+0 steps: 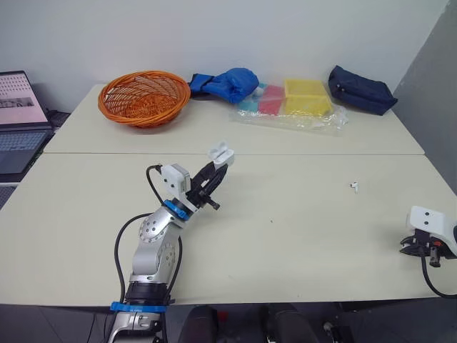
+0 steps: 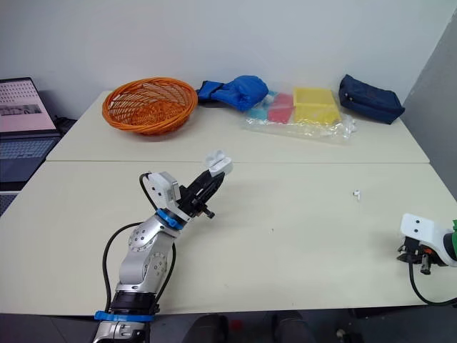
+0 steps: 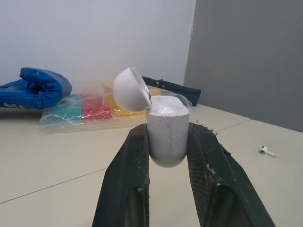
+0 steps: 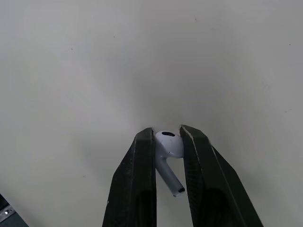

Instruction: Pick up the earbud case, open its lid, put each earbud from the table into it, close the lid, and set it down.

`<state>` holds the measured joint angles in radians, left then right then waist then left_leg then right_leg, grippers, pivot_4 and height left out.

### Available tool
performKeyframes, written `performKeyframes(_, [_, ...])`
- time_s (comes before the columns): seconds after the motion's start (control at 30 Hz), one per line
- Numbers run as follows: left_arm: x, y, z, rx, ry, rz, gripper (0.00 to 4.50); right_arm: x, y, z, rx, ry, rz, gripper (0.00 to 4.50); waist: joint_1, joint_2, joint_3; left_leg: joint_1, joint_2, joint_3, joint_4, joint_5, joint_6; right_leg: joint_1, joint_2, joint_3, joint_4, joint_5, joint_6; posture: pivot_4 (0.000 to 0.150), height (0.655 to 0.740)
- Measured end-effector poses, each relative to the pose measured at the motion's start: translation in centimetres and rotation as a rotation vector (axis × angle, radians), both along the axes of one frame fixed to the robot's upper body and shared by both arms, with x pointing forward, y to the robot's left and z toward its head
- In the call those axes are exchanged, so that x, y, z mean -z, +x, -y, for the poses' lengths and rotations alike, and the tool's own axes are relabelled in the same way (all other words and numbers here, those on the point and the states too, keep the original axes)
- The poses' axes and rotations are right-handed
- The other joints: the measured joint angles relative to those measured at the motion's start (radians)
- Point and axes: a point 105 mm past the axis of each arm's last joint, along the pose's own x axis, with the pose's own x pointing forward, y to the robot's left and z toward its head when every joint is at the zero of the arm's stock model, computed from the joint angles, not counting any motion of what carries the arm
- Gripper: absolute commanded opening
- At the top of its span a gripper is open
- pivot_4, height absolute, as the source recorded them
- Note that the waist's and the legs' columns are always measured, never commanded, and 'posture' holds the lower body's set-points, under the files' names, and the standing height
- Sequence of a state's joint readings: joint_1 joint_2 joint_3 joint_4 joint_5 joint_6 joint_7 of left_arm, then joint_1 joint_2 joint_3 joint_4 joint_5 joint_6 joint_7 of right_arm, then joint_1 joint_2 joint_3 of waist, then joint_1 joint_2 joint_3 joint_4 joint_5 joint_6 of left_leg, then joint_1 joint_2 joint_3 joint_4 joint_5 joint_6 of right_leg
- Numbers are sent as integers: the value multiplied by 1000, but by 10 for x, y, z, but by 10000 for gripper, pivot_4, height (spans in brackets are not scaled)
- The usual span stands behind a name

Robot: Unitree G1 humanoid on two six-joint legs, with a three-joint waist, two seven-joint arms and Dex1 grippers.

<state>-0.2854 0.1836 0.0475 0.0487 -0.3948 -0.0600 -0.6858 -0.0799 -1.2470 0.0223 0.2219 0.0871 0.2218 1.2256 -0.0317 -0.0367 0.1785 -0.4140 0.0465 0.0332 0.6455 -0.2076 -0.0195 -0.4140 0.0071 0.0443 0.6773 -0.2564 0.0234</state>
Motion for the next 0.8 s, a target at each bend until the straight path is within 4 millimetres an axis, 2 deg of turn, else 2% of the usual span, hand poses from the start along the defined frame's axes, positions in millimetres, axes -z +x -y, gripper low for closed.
performKeyframes(0.23, [3, -3, -4, -12, 15, -14, 7336, 0, 0, 10, 25, 14, 5, 27708, 2, 0, 0, 5, 0, 0, -1, 0, 0, 5, 0, 0, -1, -3, -6, 1500, 7400])
performKeyframes(0.37, [3, -4, -5, -19, 15, -22, 7336, 1, -2, 12, 28, 9, -4, 27708, 3, 0, 0, 5, 0, -1, -1, 0, 0, 6, 0, -1, -2, -1, -1, 1500, 7400])
performKeyframes(0.8, [3, -5, -7, -38, 10, -29, 7336, 3, -13, 16, 78, 12, -77, 27708, 5, 0, 0, 5, 0, 0, -1, 0, 0, 6, -1, -1, -2, -1, -2, 1500, 7400])
